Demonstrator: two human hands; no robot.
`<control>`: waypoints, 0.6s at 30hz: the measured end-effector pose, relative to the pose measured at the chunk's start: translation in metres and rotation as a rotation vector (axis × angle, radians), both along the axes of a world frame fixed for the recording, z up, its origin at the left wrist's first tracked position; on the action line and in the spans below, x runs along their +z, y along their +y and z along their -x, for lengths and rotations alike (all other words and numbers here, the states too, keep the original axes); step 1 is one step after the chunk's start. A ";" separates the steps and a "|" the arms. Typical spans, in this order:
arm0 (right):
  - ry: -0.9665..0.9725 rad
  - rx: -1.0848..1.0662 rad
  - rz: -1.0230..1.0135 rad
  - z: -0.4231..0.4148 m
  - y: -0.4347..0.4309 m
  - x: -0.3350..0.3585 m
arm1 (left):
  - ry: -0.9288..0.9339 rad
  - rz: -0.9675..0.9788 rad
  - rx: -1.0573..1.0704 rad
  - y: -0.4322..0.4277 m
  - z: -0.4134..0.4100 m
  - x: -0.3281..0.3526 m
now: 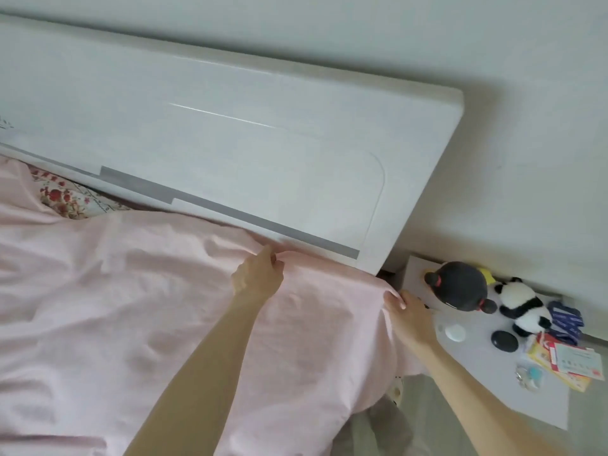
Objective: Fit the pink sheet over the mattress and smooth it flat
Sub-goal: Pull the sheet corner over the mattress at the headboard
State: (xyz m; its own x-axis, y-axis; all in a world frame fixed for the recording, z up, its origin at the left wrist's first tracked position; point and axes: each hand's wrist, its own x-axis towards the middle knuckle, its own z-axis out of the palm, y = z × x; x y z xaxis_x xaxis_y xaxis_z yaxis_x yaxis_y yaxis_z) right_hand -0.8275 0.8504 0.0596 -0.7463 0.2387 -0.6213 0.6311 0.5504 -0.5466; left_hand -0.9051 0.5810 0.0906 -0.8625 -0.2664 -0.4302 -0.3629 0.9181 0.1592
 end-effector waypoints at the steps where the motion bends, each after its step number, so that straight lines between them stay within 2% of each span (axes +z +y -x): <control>1: -0.003 0.001 -0.028 0.001 -0.003 -0.009 | 0.023 -0.018 0.026 0.001 0.000 -0.005; 4: 0.008 -0.054 -0.100 0.004 -0.005 -0.047 | 0.063 -0.104 0.147 0.015 0.005 -0.031; 10: -0.029 -0.124 -0.091 0.021 -0.009 -0.113 | 0.114 -0.283 0.252 0.025 -0.006 -0.095; 14: -0.097 -0.142 -0.048 0.030 -0.009 -0.149 | 0.219 -0.088 -0.065 0.013 -0.015 -0.130; 18: -0.129 -0.209 -0.009 0.026 -0.013 -0.169 | 0.162 0.101 -0.391 -0.005 -0.020 -0.154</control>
